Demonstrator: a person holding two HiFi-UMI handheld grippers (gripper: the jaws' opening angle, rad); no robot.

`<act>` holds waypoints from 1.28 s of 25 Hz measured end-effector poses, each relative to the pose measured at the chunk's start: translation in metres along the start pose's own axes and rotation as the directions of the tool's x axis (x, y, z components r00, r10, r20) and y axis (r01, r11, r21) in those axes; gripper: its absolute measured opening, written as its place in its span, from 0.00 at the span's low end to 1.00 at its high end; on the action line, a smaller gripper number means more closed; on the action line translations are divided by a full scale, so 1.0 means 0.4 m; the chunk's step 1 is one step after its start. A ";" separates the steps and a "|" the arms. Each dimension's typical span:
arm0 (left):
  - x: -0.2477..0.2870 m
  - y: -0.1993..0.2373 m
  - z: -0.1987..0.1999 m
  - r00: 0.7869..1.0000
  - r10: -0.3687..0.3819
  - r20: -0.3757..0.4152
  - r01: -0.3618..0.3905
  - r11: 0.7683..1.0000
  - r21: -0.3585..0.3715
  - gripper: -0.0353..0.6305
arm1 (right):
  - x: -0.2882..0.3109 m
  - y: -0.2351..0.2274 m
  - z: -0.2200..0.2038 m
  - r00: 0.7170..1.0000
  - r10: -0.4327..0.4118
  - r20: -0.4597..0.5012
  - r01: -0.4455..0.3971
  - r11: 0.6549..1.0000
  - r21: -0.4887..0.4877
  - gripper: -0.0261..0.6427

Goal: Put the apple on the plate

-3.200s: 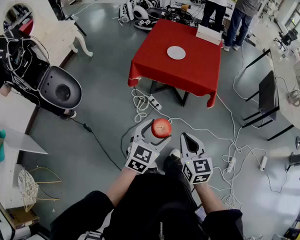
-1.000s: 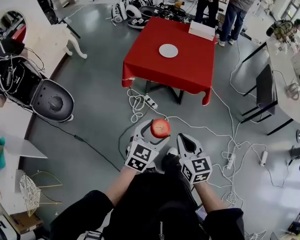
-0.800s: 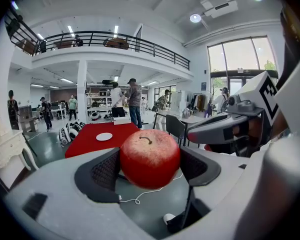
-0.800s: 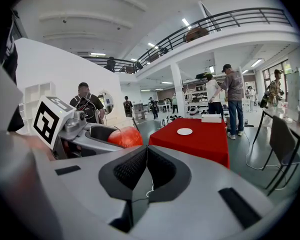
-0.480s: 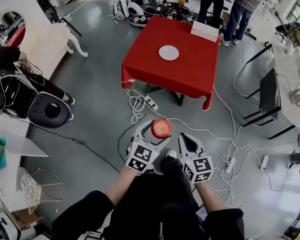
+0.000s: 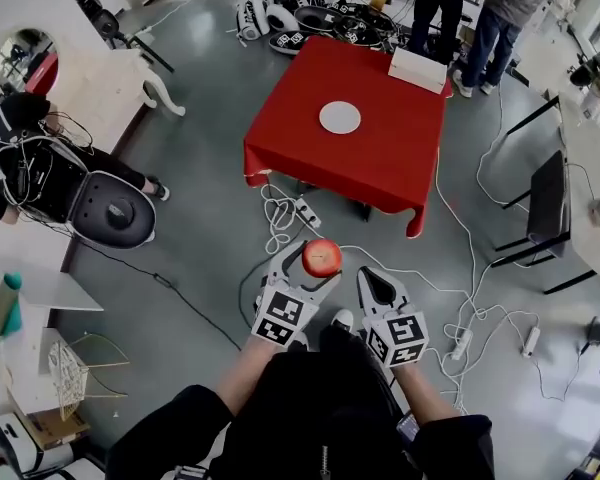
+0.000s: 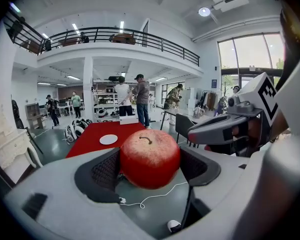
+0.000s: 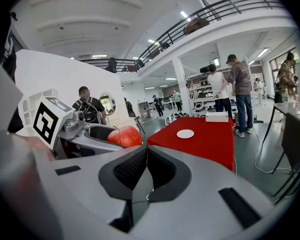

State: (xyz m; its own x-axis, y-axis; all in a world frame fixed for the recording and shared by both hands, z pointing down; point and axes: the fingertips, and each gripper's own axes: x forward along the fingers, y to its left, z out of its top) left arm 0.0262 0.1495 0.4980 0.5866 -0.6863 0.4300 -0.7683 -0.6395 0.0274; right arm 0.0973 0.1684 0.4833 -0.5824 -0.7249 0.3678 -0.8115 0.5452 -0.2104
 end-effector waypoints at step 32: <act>0.244 0.045 0.083 1.000 0.027 -0.016 -0.027 0.999 -0.020 0.62 | 0.099 -0.226 0.063 0.998 0.045 -0.032 -0.045 0.999 -0.010 0.06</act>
State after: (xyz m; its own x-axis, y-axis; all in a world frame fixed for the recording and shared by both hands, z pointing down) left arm 0.0781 0.0594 0.5104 0.5614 -0.6977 0.4450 -0.7891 -0.6133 0.0339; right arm 0.1461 0.0797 0.4941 -0.6162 -0.6858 0.3872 -0.7839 0.5814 -0.2178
